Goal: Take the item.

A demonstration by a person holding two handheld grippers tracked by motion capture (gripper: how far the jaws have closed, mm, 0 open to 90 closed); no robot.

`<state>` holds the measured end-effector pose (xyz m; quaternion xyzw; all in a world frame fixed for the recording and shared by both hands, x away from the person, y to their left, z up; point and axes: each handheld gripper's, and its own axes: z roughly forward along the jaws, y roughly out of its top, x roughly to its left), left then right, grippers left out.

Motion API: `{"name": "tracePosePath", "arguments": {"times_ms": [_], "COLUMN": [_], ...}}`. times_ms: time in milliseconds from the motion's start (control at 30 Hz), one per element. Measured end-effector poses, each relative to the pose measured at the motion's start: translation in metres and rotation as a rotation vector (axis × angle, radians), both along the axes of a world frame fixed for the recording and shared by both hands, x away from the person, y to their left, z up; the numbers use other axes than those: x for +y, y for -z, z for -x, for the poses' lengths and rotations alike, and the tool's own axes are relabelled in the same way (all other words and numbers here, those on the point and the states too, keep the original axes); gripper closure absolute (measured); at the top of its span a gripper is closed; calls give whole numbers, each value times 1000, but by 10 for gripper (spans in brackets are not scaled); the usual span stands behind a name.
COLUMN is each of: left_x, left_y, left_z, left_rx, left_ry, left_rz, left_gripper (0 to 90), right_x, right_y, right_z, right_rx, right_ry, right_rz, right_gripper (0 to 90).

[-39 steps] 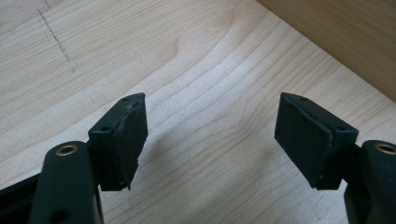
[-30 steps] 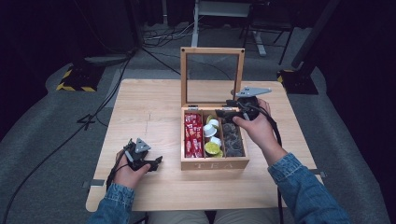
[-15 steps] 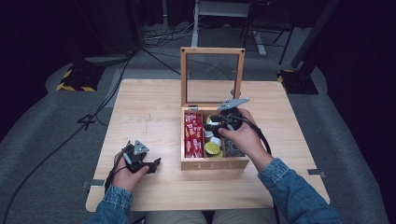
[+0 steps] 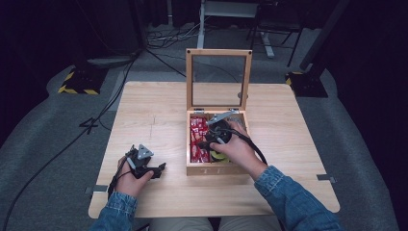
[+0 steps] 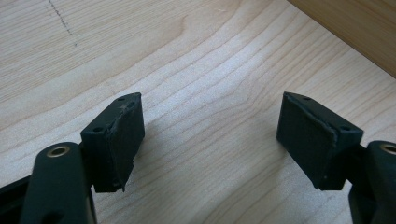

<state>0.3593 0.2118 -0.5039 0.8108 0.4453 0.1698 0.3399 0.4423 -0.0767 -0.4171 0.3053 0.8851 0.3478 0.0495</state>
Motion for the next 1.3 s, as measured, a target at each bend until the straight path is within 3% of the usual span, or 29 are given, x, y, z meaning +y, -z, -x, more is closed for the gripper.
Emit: {"name": "tracePosePath", "arguments": {"times_ms": [467,667,833,1300], "left_x": [0,0,0,0], "left_y": [0,0,0,0], "left_z": [0,0,0,0], "left_rx": [0,0,-1,0], "left_ry": [0,0,1,0], "left_rz": [0,-2,-2,-2], "left_gripper": [236,236,236,236], "right_x": [21,24,24,23], "right_y": [13,16,13,2], "right_z": [5,8,9,15], "right_rx": [-41,-22,27,14], "right_ry": [11,40,53,53], "right_rz": [97,111,63,-12], "right_gripper": [520,627,812,828]}}
